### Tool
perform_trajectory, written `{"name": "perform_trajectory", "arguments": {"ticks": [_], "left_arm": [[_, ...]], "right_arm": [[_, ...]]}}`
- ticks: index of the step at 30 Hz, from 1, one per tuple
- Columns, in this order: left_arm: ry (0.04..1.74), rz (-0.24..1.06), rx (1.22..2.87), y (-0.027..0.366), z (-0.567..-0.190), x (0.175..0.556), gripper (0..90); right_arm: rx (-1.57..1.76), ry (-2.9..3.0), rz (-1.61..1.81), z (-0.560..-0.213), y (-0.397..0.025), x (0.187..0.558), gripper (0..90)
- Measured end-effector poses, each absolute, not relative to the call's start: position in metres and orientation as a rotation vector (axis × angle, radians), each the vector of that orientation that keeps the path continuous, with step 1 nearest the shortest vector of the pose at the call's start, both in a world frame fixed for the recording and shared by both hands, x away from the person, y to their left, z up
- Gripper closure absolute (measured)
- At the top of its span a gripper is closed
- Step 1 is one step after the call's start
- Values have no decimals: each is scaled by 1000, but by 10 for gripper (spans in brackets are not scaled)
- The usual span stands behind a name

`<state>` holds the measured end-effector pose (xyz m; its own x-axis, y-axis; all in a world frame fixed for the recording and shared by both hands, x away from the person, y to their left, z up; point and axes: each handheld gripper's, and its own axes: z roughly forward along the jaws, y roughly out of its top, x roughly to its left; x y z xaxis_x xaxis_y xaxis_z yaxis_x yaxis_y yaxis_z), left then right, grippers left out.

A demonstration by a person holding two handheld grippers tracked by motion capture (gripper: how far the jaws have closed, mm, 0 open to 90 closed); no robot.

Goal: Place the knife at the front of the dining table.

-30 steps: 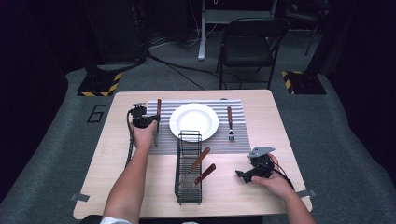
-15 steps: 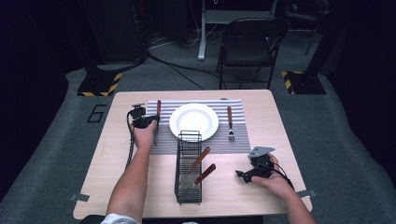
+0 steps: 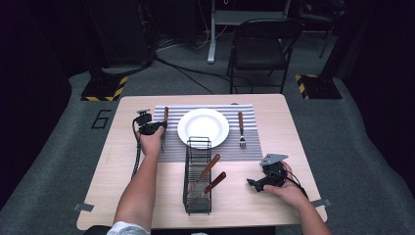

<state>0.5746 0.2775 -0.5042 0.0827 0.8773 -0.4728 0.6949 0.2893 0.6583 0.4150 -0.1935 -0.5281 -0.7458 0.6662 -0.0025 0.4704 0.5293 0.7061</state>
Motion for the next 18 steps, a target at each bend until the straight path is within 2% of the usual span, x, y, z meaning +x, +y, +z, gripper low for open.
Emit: {"name": "perform_trajectory", "arguments": {"ticks": [18], "left_arm": [[1709,230,1494,277,-519,579,788]], "right_arm": [[952,2499,1031,-528,-194,415,0]]}}
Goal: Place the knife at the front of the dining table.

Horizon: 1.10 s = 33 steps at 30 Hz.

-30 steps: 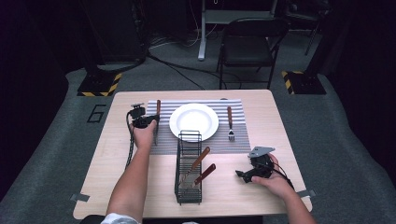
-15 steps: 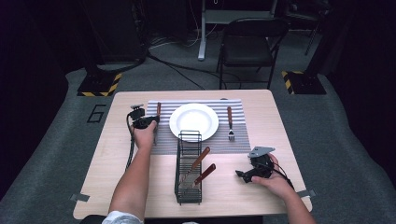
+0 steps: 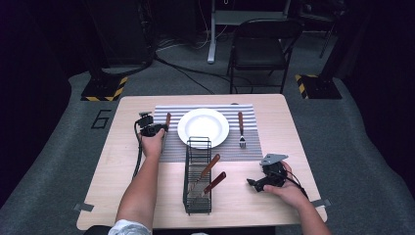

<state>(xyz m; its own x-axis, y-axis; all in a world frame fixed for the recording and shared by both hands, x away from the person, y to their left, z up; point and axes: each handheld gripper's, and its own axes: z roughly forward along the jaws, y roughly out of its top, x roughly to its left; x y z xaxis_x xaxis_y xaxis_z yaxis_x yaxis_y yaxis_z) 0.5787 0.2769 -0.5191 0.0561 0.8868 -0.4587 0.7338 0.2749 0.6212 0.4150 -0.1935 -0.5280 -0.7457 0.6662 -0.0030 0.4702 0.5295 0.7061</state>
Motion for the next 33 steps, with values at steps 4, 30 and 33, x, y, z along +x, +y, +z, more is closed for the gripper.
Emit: {"name": "perform_trajectory", "arguments": {"ticks": [4,30,33], "left_arm": [[1716,243,1504,278,-518,578,762],[1663,284,1603,287,-503,561,606],[1634,301,1613,287,-497,558,597]], "right_arm": [[952,2499,1031,-528,-193,415,0],[950,2500,1036,-528,-193,415,0],[951,2499,1033,-528,-193,415,0]]}}
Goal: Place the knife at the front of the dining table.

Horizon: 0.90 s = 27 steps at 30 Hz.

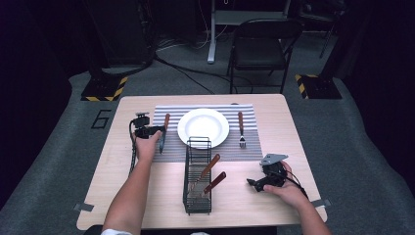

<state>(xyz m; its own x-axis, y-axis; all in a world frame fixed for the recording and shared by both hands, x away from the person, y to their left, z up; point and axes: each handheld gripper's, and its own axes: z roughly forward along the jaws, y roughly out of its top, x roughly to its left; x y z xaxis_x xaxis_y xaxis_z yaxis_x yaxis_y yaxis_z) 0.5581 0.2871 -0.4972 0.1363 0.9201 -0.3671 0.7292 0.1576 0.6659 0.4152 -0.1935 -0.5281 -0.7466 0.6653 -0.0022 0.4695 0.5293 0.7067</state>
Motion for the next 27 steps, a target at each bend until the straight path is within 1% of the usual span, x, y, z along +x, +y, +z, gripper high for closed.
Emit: {"name": "perform_trajectory", "arguments": {"ticks": [7,13,14,16,22,27], "left_arm": [[1560,292,1631,286,-478,548,543],[1465,305,1663,282,-460,534,534],[1451,312,1671,282,-458,531,517],[1426,308,1677,282,-454,526,509],[1361,332,1740,282,-450,508,466],[1342,311,1789,284,-455,494,426]], "right_arm": [[951,2499,1033,-528,-193,415,0],[956,2494,1030,-528,-193,415,0],[957,2494,1030,-528,-193,415,0],[956,2494,1030,-528,-193,415,0],[956,2494,1030,-528,-193,415,0],[957,2493,1031,-528,-193,415,0]]}}
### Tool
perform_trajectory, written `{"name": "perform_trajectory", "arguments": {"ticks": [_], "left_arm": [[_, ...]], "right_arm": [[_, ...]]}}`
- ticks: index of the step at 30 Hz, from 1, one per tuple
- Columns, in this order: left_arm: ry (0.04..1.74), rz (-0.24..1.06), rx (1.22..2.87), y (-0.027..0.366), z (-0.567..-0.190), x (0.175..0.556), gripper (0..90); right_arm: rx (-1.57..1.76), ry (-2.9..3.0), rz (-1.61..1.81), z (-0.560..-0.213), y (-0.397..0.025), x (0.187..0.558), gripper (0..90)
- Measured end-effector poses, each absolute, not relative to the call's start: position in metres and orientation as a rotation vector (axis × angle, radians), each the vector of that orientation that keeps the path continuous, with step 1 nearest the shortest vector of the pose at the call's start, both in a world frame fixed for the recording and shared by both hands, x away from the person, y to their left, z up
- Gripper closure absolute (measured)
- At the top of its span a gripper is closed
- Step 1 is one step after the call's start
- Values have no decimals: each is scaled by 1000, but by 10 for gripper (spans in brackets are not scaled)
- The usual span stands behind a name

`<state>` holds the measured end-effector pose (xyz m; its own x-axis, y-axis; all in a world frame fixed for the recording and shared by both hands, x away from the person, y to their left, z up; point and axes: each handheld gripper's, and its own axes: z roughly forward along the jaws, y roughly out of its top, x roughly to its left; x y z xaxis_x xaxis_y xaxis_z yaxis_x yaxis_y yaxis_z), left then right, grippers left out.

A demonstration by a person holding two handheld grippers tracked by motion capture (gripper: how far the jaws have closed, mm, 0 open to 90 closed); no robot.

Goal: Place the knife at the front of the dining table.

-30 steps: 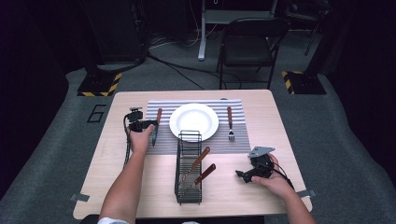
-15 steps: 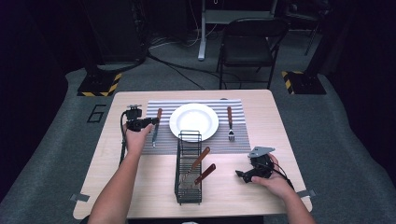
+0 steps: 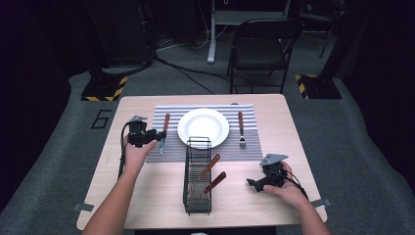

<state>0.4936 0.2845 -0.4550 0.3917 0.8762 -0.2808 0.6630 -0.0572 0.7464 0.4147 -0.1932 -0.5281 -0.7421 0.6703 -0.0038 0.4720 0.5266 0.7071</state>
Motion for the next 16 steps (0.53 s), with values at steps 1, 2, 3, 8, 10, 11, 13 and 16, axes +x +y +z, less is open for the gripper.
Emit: {"name": "perform_trajectory", "arguments": {"ticks": [1,2,3,8,10,11,13,16], "left_arm": [[1327,304,1802,286,-457,491,409],[1317,294,1816,287,-458,489,394],[1311,289,1817,289,-459,487,379],[1283,305,1832,300,-462,473,346],[1274,321,1845,304,-463,467,347],[1268,340,1850,307,-463,464,346],[1263,362,1859,314,-465,459,344],[1289,367,1862,323,-470,453,343]], "right_arm": [[957,2493,1030,-528,-193,415,0],[959,2493,1030,-528,-193,415,0],[958,2493,1032,-528,-193,415,0],[960,2493,1031,-528,-193,414,0],[961,2492,1031,-528,-193,414,0],[966,2492,1031,-528,-193,414,0],[970,2490,1031,-528,-193,414,0],[968,2491,1031,-528,-193,414,0]]}}
